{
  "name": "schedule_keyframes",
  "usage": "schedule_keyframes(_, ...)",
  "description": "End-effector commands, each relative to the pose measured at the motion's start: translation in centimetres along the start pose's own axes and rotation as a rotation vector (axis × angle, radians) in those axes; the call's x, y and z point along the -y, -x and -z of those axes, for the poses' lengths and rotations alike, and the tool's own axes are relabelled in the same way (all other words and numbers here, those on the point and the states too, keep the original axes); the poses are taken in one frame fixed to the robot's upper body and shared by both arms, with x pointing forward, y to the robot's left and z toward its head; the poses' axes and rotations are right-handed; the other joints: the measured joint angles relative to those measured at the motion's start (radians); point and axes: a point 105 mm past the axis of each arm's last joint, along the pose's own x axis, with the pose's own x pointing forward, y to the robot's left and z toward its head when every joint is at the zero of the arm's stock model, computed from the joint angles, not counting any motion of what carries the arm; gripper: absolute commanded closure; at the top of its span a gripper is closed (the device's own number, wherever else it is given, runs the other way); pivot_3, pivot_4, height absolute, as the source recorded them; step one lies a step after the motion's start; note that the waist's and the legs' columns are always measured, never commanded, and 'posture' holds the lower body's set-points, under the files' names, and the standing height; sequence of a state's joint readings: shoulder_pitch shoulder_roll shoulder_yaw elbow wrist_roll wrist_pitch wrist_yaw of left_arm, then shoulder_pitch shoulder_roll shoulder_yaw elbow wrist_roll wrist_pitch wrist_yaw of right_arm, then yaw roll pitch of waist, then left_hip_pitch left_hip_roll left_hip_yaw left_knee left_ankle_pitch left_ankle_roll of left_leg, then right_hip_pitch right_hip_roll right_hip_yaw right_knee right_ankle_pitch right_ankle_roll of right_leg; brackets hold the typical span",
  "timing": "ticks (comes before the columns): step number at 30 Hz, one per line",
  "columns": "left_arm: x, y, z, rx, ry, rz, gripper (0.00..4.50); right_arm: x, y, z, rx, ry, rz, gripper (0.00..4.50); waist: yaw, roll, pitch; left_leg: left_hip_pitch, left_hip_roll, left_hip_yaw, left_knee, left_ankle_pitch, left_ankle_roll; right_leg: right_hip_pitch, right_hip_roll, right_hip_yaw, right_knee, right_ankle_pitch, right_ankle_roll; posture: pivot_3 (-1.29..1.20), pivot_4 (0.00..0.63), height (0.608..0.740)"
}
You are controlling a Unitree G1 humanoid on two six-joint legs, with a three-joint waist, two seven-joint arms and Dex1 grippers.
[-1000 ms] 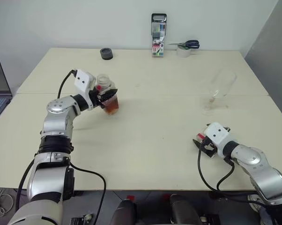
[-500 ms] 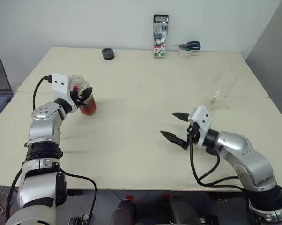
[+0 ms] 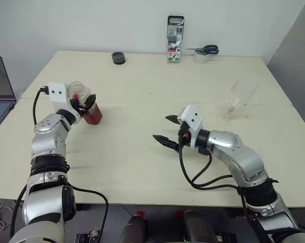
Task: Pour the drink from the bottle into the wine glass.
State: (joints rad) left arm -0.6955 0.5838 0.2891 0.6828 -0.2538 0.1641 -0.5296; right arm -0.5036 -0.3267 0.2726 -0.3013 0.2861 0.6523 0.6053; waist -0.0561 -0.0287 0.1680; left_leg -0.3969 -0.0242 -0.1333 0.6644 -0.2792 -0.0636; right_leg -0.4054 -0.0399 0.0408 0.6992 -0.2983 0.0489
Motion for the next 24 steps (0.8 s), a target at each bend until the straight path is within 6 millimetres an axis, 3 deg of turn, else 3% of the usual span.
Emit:
schedule_keyframes(1, -0.1, 0.1, -0.2, 0.013, -0.019, 0.004, 0.32, -0.1, 0.0, -1.4, 0.044, 0.049, 0.006, 0.00, -0.002, 0.000, 0.000, 0.000, 0.000, 0.000, 0.000, 0.000, 0.000, 0.000, 0.000, 0.000, 0.000, 0.000, 0.000, 0.00, 0.150, 0.740)
schedule_keyframes(3, 0.0, 0.1, -0.1, 0.008, -0.025, 0.014, 0.01, -0.1, 0.1, -1.3, 0.042, 0.051, 0.005, 0.00, -0.002, 0.000, 0.000, 0.000, 0.000, 0.000, 0.000, 0.000, 0.000, -0.001, 0.000, 0.000, 0.000, 0.000, 0.000, 0.00, 0.150, 0.740)
schedule_keyframes(13, 1.2, 0.4, 1.8, -0.003, -0.087, 0.027, 0.01, 0.1, 0.3, -0.6, 0.019, 0.053, 0.022, 0.00, -0.001, 0.000, 0.000, 0.000, 0.000, 0.000, 0.000, 0.000, 0.000, -0.001, 0.000, 0.000, 0.000, 0.000, 0.000, 0.00, 0.150, 0.740)
schedule_keyframes(20, 0.6, 1.4, 2.6, 0.022, -0.096, -0.066, 0.01, 1.8, 1.1, 0.1, 0.025, 0.111, 0.150, 0.00, -0.001, 0.000, 0.000, 0.000, 0.000, 0.000, 0.000, 0.000, 0.000, -0.001, 0.000, 0.000, 0.000, 0.000, 0.000, 0.00, 0.150, 0.740)
schedule_keyframes(24, 0.5, 2.3, 3.3, 0.018, -0.096, -0.086, 0.01, 1.3, 2.1, 0.9, 0.015, 0.132, 0.136, 0.00, -0.001, 0.000, 0.000, 0.000, 0.000, 0.000, -0.001, 0.000, 0.000, -0.001, 0.000, 0.000, 0.000, 0.000, 0.000, 0.00, 0.150, 0.740)
